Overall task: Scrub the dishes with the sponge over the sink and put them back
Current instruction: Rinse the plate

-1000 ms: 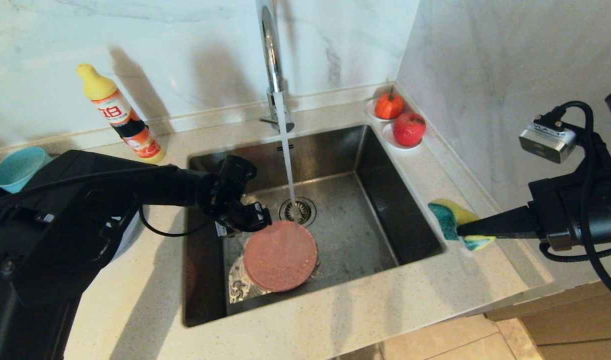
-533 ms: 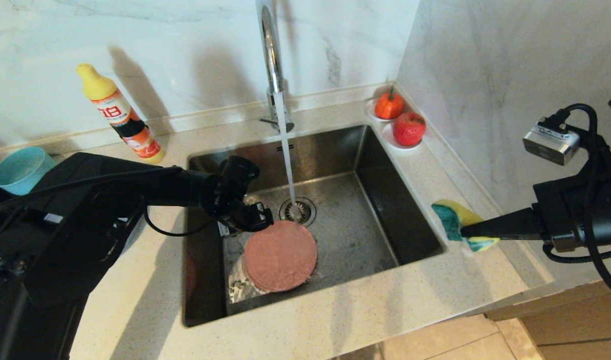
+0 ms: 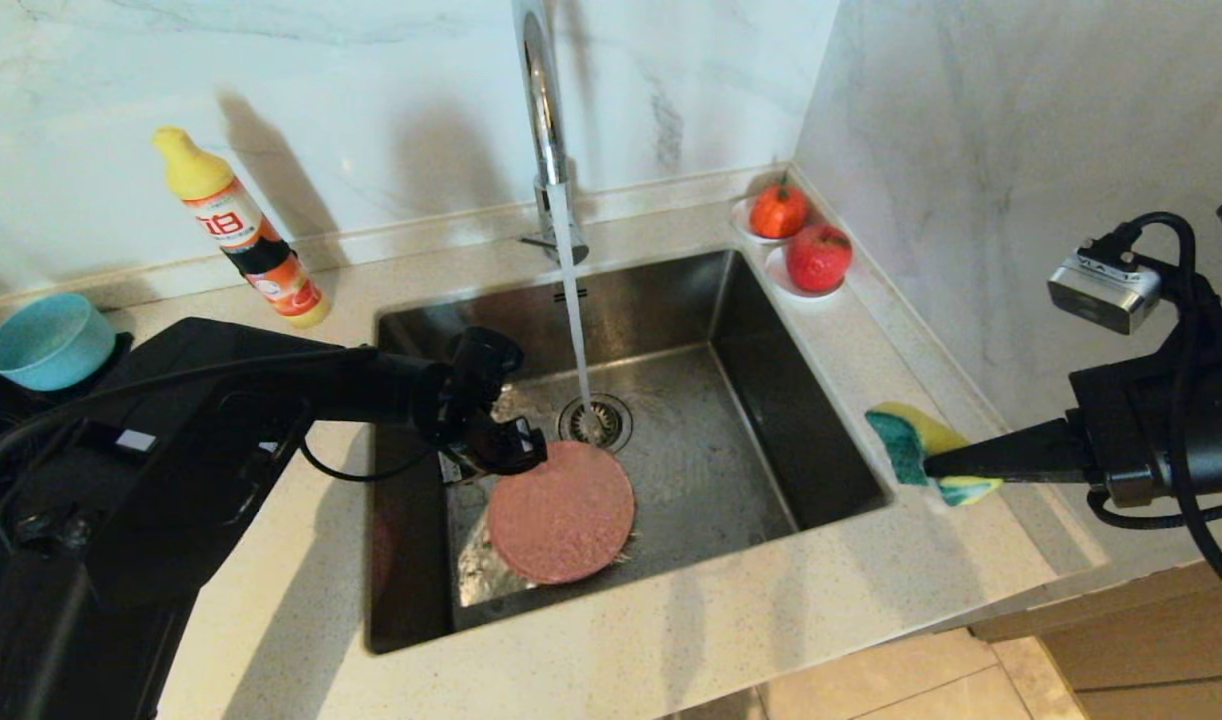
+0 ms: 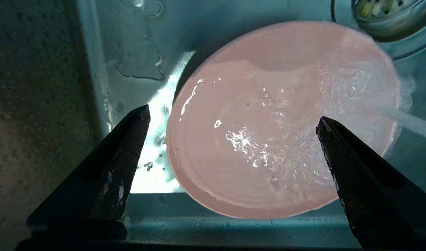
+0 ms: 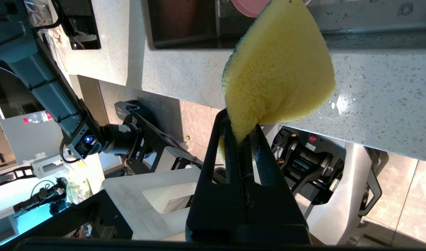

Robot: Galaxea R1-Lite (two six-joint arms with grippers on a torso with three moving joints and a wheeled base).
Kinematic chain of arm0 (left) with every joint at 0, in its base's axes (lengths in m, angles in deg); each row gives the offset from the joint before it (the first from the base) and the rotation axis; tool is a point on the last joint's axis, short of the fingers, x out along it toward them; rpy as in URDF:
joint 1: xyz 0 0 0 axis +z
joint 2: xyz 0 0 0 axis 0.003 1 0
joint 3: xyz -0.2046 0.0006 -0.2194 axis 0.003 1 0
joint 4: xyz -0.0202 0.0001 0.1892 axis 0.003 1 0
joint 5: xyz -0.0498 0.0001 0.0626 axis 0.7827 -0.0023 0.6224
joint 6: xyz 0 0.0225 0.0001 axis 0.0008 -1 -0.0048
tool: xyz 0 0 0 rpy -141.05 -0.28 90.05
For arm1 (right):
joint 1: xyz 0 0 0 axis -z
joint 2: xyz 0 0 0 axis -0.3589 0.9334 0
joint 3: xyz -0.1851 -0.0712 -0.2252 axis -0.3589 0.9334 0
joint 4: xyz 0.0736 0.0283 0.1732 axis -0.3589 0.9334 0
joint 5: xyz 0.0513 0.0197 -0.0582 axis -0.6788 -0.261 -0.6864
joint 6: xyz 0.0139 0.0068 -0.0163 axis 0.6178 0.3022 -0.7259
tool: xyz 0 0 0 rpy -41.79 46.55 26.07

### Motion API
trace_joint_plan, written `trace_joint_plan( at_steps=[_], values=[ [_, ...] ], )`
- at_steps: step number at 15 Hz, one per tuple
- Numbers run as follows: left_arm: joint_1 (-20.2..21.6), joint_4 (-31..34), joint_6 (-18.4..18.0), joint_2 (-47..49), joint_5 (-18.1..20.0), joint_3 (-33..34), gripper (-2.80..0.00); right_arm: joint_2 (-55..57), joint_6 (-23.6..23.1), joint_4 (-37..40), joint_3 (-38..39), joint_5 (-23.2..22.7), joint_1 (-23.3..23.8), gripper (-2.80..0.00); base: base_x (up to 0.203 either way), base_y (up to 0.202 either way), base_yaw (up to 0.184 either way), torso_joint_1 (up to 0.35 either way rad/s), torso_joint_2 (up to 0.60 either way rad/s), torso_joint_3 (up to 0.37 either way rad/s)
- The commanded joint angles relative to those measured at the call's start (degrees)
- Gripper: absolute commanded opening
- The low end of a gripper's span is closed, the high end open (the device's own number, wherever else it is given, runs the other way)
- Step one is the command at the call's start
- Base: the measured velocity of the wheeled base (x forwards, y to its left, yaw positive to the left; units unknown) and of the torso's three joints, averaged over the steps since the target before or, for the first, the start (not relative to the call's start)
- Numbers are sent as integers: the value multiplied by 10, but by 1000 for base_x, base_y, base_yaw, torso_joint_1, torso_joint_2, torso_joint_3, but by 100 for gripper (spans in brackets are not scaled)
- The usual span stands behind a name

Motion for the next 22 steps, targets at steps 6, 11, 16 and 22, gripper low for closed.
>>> trace_joint_plan(
  at_steps=[6, 11, 16, 22],
  values=[
    [-2, 1, 2, 10, -1, -2, 0, 2, 1, 2, 0, -2, -1, -280, 0, 0, 0, 0, 0, 0],
    [-1, 1, 3, 11, -1, 0, 0, 5, 1, 2, 0, -2, -1, -280, 0, 0, 0, 0, 0, 0],
    [-1, 1, 3, 20, -1, -6, 0, 6, 1, 2, 0, -2, -1, -280, 0, 0, 0, 0, 0, 0],
    [0, -5, 2, 30, -1, -22, 0, 6, 1, 2, 0, -2, 1, -280, 0, 0, 0, 0, 0, 0]
  ],
)
